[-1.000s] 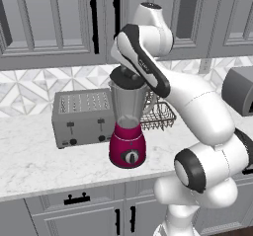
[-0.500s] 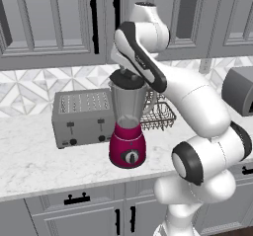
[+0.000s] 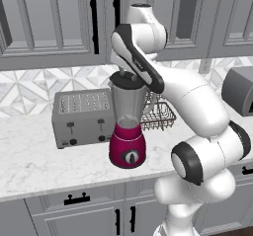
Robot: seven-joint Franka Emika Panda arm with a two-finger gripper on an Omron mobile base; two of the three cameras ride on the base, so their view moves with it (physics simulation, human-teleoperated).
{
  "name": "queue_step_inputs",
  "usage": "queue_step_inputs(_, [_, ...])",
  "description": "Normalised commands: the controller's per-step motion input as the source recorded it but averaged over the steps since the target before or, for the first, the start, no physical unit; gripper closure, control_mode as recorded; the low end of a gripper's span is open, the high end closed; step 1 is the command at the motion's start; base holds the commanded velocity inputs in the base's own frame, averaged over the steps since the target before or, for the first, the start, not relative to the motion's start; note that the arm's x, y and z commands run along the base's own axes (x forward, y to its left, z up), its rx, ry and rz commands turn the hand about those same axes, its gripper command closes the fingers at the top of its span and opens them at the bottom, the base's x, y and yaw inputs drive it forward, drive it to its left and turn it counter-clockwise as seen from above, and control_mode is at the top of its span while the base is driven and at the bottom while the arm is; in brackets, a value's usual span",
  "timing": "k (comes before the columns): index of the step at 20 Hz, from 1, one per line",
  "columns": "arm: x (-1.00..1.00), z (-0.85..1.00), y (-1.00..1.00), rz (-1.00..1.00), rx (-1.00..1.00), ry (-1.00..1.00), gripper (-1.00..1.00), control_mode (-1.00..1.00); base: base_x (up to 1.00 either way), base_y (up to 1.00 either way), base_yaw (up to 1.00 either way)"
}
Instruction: Close the lid blender by securely placing the lid on top.
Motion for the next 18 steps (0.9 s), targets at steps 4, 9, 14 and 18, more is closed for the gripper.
queue_step_inputs(4, [-0.12,-0.63,0.32,0.00,0.00,0.00,1.00,-1.00,0.00,0.00,0.00])
queue_step_inputs(9, [-0.07,-0.01,0.13,0.03,-0.01,-0.01,1.00,-1.00,0.00,0.00,0.00])
queue_step_inputs(14, [0.00,-0.01,0.04,0.01,-0.15,0.00,1.00,-1.00,0.00,0.00,0.00])
queue_step_inputs(18, [0.00,-0.35,0.16,0.00,-0.15,0.00,1.00,-1.00,0.00,0.00,0.00])
